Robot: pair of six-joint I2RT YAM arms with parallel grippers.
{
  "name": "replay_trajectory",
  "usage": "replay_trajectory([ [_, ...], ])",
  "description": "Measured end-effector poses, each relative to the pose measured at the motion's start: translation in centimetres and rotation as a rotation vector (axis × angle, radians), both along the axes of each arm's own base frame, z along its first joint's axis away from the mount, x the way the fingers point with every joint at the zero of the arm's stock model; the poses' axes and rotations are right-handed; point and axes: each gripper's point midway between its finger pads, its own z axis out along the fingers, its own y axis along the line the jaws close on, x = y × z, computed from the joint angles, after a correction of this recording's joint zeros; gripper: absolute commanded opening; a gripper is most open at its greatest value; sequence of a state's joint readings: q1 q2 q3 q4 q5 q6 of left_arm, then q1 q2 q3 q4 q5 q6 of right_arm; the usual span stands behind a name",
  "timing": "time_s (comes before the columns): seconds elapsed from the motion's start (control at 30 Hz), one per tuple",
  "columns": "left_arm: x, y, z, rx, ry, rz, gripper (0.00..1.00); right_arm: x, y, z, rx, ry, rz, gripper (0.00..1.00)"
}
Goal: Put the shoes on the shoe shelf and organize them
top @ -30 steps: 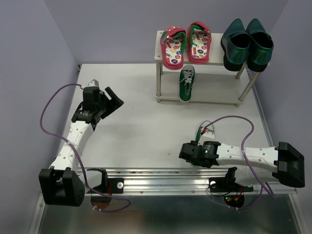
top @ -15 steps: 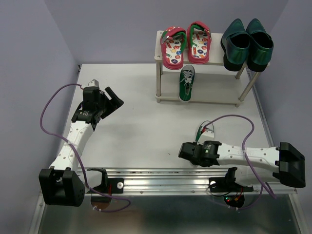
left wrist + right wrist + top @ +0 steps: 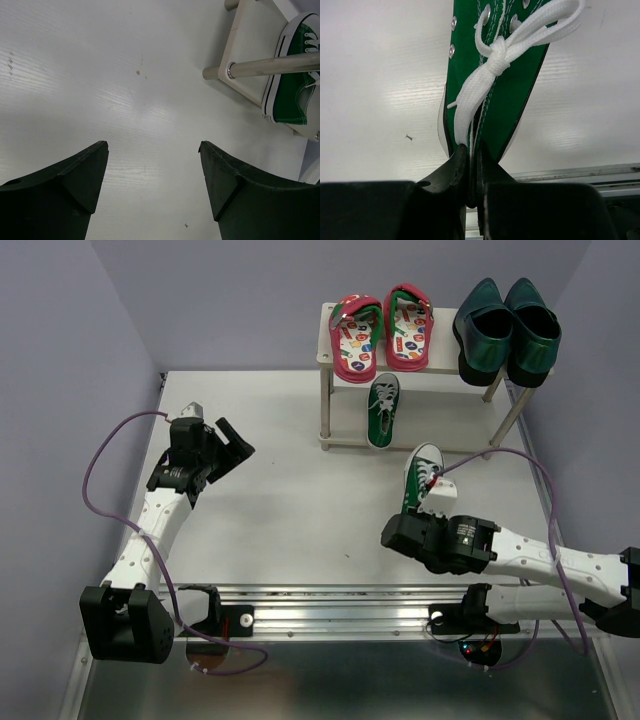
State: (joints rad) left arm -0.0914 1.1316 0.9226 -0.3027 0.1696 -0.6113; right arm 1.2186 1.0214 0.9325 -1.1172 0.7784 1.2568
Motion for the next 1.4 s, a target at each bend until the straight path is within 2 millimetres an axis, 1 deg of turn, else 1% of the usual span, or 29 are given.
replay_trajectory([
  [0.13,0.0,-0.1,0.0,-0.002,0.000,-0.003,0.84,1.1,-0.5,1.1,-0.083,-0.044,0.018,0.01],
  [0.23,0.0,-0.1,0.0,-0.004,0.000,-0.006,0.84,2.5,-1.1,1.9,-0.156,-0.073,0.019,0.01],
  [0.4,-0.1,-0.2,0.0,-0.006,0.000,-0.009,0.84,5.7,-3.3,3.0,-0.200,-0.102,-0.018,0.01],
  [0.5,-0.1,-0.2,0.0,-0.007,0.000,-0.012,0.84,7.3,-4.5,3.1,-0.218,-0.115,-0.029,0.01],
  [0.6,-0.1,-0.2,0.0,-0.007,0.000,-0.013,0.84,9.1,-5.2,2.7,-0.258,-0.106,-0.022,0.01],
  [0.7,-0.1,-0.2,0.0,0.000,0.000,-0.015,0.84,10.8,-5.1,1.8,-0.283,-0.079,0.006,0.01],
  [0.73,-0.1,-0.1,0.0,0.003,0.000,-0.015,0.84,11.8,-5.4,1.2,-0.294,-0.064,0.006,0.01],
  [0.77,-0.1,-0.1,0.0,0.006,-0.001,-0.013,0.84,12.2,-5.5,1.0,-0.298,-0.055,0.009,0.01],
  [0.9,0.0,0.1,-0.1,0.017,-0.001,-0.009,0.84,14.7,-7.0,-0.2,-0.315,-0.021,0.017,0.01],
  [0.97,0.0,0.2,-0.1,0.019,-0.001,-0.008,0.84,15.5,-7.3,-0.4,-0.323,-0.014,0.026,0.01],
  [1.03,0.0,0.2,-0.1,0.020,-0.001,-0.008,0.84,16.9,-7.9,-0.6,-0.327,-0.002,0.030,0.01],
  [1.13,0.0,0.2,-0.1,0.019,-0.001,-0.008,0.84,19.2,-7.9,-1.0,-0.329,-0.003,0.064,0.01],
  [1.27,-0.1,0.2,-0.2,0.020,0.001,-0.008,0.84,21.3,-7.7,-1.6,-0.342,-0.006,0.104,0.01],
  [1.4,-0.2,0.2,-0.2,0.023,0.003,-0.010,0.84,23.2,-7.4,-1.6,-0.357,-0.020,0.132,0.01],
])
